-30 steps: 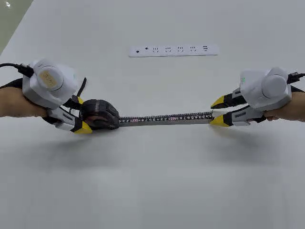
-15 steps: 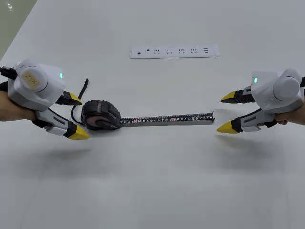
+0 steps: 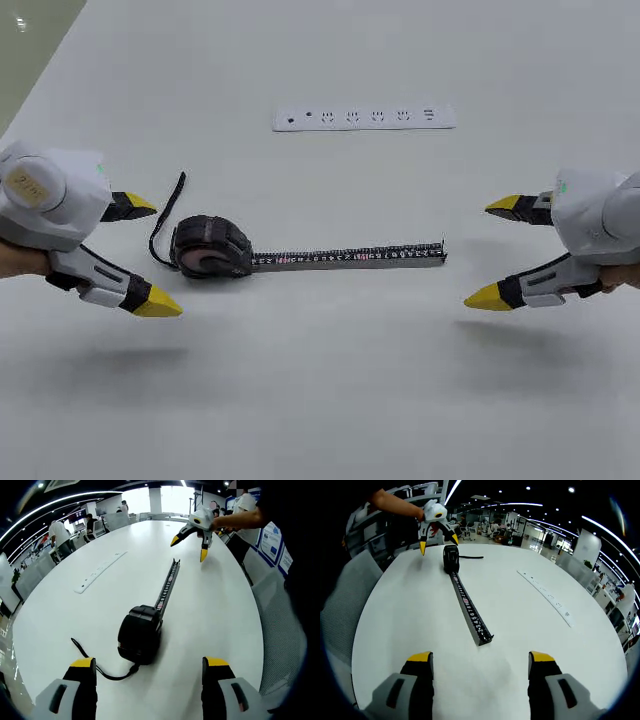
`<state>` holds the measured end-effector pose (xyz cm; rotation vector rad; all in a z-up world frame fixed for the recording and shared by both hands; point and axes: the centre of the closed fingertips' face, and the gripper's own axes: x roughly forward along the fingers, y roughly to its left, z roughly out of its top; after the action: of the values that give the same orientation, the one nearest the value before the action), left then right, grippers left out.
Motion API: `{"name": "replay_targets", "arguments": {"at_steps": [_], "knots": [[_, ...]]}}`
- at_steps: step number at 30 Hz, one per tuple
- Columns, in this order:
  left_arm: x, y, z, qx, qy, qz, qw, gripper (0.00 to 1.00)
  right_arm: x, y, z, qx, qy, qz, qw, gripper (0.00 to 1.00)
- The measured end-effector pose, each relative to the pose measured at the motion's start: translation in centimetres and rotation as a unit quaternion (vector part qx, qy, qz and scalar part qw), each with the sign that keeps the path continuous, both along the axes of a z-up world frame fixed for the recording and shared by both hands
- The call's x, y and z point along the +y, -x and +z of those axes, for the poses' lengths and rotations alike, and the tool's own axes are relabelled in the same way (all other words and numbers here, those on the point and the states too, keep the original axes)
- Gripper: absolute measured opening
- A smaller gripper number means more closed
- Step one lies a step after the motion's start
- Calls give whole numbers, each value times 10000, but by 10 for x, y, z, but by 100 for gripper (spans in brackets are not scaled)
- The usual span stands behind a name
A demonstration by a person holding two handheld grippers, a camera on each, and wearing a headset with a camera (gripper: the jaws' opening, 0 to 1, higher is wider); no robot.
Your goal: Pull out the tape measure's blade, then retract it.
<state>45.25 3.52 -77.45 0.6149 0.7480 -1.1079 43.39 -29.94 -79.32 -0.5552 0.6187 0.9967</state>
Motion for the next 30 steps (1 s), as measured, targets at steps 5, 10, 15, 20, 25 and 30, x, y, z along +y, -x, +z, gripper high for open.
{"name": "replay_targets", "arguments": {"at_steps": [5,10,15,20,25,30], "knots": [[0,11,2,-98,213,161,9996,86,0,12,3,-61,-151,-237,9996,82],[2,22,6,-250,415,357,9982,87,1,25,5,-90,-314,-445,9985,84],[5,33,9,-312,683,676,9949,88,-1,39,6,-102,-405,-640,9971,85],[3,48,11,-401,930,971,9901,89,0,52,11,-145,-565,-921,9940,87],[2,62,14,-542,1142,1319,9832,90,1,64,17,-210,-677,-1163,9907,87],[4,74,19,-695,1359,1756,9725,90,7,75,24,-340,-853,-1437,9853,90]]}}
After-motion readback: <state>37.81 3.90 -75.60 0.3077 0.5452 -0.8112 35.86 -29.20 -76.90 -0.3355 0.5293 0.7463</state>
